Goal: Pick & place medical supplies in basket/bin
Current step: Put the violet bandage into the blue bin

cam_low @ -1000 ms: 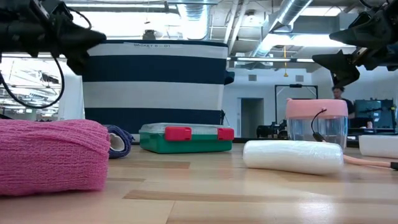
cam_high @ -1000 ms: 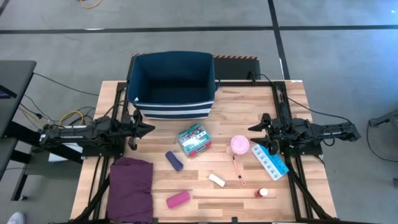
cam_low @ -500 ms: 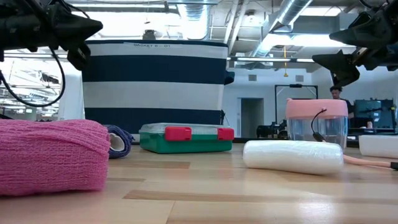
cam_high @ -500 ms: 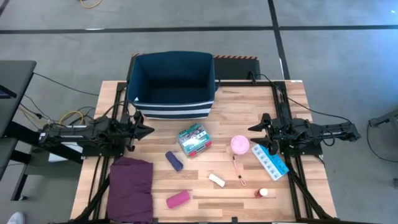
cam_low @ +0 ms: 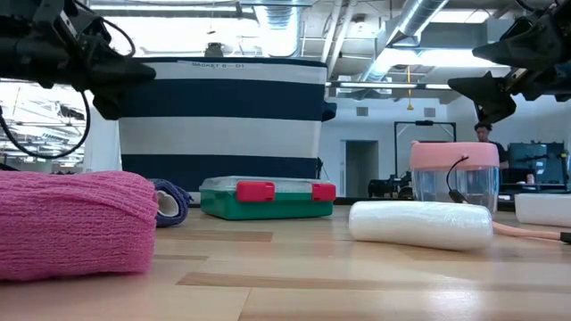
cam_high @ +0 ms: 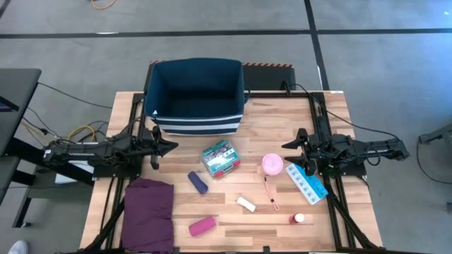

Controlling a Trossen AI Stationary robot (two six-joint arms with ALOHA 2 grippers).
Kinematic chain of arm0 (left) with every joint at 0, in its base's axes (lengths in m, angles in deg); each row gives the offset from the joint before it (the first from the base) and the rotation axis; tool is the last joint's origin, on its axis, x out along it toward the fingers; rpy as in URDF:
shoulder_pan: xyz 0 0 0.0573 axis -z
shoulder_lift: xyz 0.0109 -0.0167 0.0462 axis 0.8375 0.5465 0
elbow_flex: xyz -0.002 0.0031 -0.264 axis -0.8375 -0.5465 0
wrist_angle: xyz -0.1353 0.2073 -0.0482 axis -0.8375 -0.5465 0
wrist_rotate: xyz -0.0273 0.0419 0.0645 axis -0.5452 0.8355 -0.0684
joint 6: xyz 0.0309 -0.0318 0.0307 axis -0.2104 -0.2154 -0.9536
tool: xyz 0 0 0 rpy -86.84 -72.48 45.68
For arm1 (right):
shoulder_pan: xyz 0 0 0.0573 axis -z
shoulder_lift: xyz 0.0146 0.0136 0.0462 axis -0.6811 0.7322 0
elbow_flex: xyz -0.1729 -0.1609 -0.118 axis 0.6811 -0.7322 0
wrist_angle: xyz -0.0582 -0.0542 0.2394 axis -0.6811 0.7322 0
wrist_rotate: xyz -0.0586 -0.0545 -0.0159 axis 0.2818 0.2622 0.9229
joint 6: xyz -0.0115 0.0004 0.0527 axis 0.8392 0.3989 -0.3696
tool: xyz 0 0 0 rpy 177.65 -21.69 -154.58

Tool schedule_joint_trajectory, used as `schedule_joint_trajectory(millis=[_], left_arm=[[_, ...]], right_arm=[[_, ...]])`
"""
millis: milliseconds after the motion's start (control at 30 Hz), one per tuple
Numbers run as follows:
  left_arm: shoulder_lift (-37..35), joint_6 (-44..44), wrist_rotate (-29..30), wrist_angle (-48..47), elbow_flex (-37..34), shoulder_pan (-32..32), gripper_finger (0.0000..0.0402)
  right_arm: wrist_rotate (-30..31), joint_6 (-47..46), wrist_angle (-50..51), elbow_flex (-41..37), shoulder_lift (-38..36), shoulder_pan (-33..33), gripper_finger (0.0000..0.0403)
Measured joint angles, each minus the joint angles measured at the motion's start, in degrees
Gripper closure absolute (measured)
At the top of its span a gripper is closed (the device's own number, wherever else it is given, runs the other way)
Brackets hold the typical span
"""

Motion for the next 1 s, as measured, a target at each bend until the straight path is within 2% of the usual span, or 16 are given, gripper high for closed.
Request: schedule_joint_trajectory(millis=[367, 533, 667, 733, 1000], left_arm=[[0.0, -2.3, 0.3, -0.7, 0.0, 0.0, 0.0401], [0.0, -1.6, 6.1, -0.7, 0.0, 0.0, 0.0402], [0.1, 0.4, 12.2, -0.3, 0.0, 0.0, 0.0401], [0.1, 0.8, 13.8, 0.6, 0.0, 0.0, 0.0401], [0.1, -0.1, 11.3, 7.3, 0.0, 0.0, 0.0401]], right_arm=[[0.2, -0.4, -0.4, 0.0, 0.0, 0.0, 0.0143], [0.4, -1.8, -2.2, 0.0, 0.0, 0.0, 0.0143], [6.5, -2.3, -5.2, 0.0, 0.2, 0.1, 0.0143], [7.4, -2.4, -5.5, 0.0, 0.0, 0.1, 0.0143], [7.9, 2.9, -6.6, 0.0, 0.0, 0.1, 0.0143]])
